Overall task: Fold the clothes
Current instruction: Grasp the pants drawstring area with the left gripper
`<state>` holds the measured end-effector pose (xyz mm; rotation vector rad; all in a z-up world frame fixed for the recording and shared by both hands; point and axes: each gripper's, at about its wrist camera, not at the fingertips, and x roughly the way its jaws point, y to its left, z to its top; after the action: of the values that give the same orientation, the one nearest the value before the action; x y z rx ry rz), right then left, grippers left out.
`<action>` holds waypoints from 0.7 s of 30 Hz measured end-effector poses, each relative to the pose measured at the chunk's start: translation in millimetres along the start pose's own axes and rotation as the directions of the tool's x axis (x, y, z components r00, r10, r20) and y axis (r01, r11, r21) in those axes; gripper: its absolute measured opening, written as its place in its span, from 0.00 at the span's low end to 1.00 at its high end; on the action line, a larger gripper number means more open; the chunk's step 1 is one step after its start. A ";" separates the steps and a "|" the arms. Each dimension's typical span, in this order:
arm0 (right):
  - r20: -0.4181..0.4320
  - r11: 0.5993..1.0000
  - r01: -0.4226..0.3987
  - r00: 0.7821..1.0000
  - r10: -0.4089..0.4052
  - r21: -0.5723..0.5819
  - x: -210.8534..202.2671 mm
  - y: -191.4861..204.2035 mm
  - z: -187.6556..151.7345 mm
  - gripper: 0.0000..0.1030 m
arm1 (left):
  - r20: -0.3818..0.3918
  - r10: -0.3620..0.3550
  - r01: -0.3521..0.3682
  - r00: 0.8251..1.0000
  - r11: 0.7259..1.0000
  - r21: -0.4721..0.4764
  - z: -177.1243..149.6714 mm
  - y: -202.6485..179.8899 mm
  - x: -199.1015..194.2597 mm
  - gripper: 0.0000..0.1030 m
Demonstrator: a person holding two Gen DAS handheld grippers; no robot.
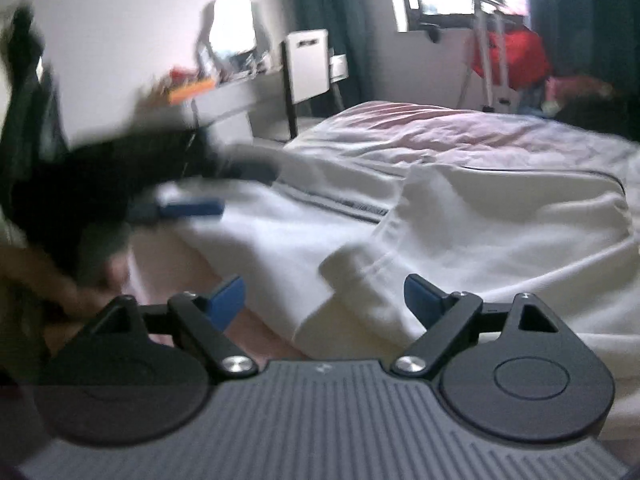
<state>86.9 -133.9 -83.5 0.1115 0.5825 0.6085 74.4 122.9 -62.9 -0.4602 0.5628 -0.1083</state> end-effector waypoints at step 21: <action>-0.042 0.865 0.438 0.896 -0.442 0.246 -19.1 -69.2 -5.1 0.85 | -0.258 -0.164 0.180 0.952 0.983 0.039 27.3 -31.1 157.9 0.90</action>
<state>106.5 -201.8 -96.9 0.2134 0.6423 0.0845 222.9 70.7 -105.9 -0.4373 0.7682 -0.3551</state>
